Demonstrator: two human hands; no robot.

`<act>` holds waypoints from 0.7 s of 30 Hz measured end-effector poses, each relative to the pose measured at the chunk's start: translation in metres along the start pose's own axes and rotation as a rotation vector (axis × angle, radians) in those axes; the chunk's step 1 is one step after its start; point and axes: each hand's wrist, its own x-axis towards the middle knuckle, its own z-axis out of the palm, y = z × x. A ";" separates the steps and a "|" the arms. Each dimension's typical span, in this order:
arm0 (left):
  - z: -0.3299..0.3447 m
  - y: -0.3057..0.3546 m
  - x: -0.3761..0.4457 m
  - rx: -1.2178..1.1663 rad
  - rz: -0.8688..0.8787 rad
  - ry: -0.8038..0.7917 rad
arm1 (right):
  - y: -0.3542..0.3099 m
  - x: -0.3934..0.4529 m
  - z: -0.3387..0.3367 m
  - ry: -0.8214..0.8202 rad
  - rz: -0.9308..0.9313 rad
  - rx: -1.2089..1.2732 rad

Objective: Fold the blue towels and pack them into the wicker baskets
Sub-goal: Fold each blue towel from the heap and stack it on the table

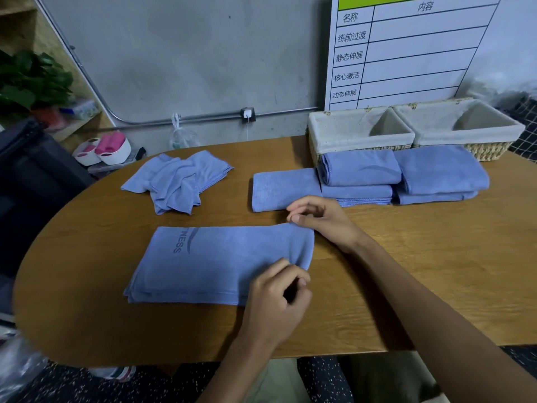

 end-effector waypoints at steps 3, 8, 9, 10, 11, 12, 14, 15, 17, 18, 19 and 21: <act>-0.003 -0.001 0.000 -0.020 -0.022 0.090 | -0.004 0.001 0.001 -0.026 0.014 0.097; -0.024 -0.007 -0.001 -0.030 -0.099 0.167 | -0.010 0.005 -0.003 -0.247 0.084 0.275; -0.032 -0.008 0.000 -0.060 -0.155 0.185 | -0.011 0.007 -0.003 -0.293 0.094 0.303; -0.039 -0.009 0.001 -0.100 -0.221 0.200 | -0.013 0.010 -0.002 -0.322 0.099 0.314; -0.047 -0.011 0.003 -0.137 -0.284 0.213 | -0.016 0.015 0.002 -0.331 0.098 0.304; -0.053 -0.012 0.005 -0.164 -0.336 0.229 | -0.018 0.021 0.006 -0.321 0.087 0.275; -0.066 -0.020 0.007 -0.183 -0.392 0.273 | -0.024 0.034 0.019 -0.275 0.043 0.197; -0.073 -0.024 0.007 -0.173 -0.394 0.289 | -0.028 0.040 0.027 -0.255 0.020 0.163; -0.084 -0.034 0.006 -0.119 -0.376 0.304 | -0.034 0.053 0.046 -0.241 -0.019 0.099; -0.089 -0.041 0.004 -0.078 -0.361 0.310 | -0.035 0.059 0.056 -0.242 -0.030 0.062; -0.094 -0.048 0.001 -0.024 -0.342 0.308 | -0.035 0.064 0.067 -0.245 -0.031 0.021; -0.100 -0.064 -0.006 0.124 -0.336 0.236 | -0.028 0.072 0.087 -0.239 -0.008 -0.089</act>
